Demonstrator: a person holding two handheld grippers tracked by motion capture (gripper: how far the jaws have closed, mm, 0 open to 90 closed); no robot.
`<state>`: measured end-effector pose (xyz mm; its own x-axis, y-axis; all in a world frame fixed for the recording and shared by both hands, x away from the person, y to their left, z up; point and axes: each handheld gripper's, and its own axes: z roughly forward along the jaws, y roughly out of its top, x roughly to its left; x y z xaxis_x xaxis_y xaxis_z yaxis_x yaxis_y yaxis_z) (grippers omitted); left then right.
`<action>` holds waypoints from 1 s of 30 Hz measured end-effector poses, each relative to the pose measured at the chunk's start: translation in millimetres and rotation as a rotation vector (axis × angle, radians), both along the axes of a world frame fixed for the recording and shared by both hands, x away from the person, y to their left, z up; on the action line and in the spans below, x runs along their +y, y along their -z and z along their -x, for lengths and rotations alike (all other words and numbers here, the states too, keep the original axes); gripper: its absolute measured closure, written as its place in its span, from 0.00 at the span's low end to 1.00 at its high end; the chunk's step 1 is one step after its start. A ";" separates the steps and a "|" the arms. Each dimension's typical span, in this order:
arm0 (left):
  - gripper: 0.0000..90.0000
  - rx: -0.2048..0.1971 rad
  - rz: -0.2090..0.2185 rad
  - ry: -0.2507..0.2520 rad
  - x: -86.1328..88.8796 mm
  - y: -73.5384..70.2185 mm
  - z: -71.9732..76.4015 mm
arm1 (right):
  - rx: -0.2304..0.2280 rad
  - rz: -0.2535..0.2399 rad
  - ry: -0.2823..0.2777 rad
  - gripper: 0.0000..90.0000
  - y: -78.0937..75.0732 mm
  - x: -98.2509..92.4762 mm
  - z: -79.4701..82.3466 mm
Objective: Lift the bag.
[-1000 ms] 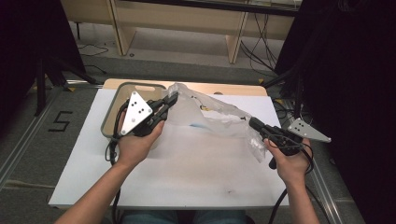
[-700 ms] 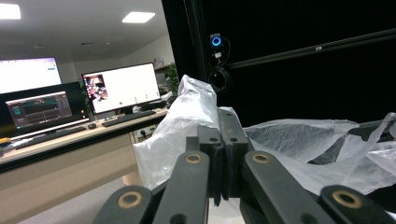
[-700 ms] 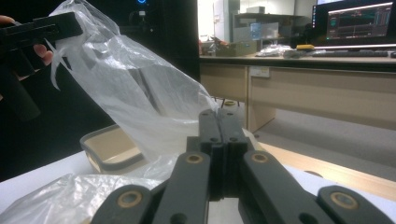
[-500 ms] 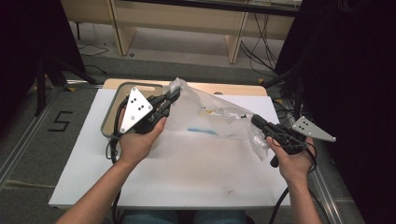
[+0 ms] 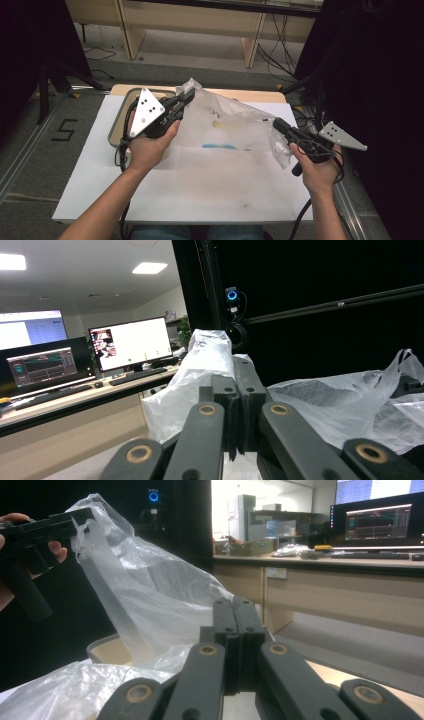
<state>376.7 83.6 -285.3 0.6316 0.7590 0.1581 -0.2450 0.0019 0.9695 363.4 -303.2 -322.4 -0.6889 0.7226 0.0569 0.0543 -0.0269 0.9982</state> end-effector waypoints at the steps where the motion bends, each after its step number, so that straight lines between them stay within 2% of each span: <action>1: 0.99 0.000 -0.001 -0.002 -0.1 -0.1 -1.0 | 0.001 -0.002 0.002 1.00 0.0 0.2 -0.2; 7: 0.99 0.011 0.001 -0.021 0.0 1.6 -9.7 | -0.004 -0.002 0.020 1.00 2.3 1.0 -2.9; 12: 0.99 0.018 -0.002 -0.043 -0.6 0.3 -20.5 | -0.032 0.031 0.071 1.00 3.9 2.8 -7.0; 17: 0.99 0.037 -0.032 -0.073 -2.2 -0.1 -37.7 | -0.054 0.063 0.119 1.00 6.8 5.4 -15.0; 21: 0.99 0.076 -0.047 -0.097 -3.8 4.5 -55.0 | -0.056 0.095 0.165 0.99 10.4 6.7 -22.7; 30: 0.99 0.165 -0.088 -0.134 -11.6 22.5 -85.2 | -0.018 0.151 0.204 0.97 20.7 8.0 -40.1</action>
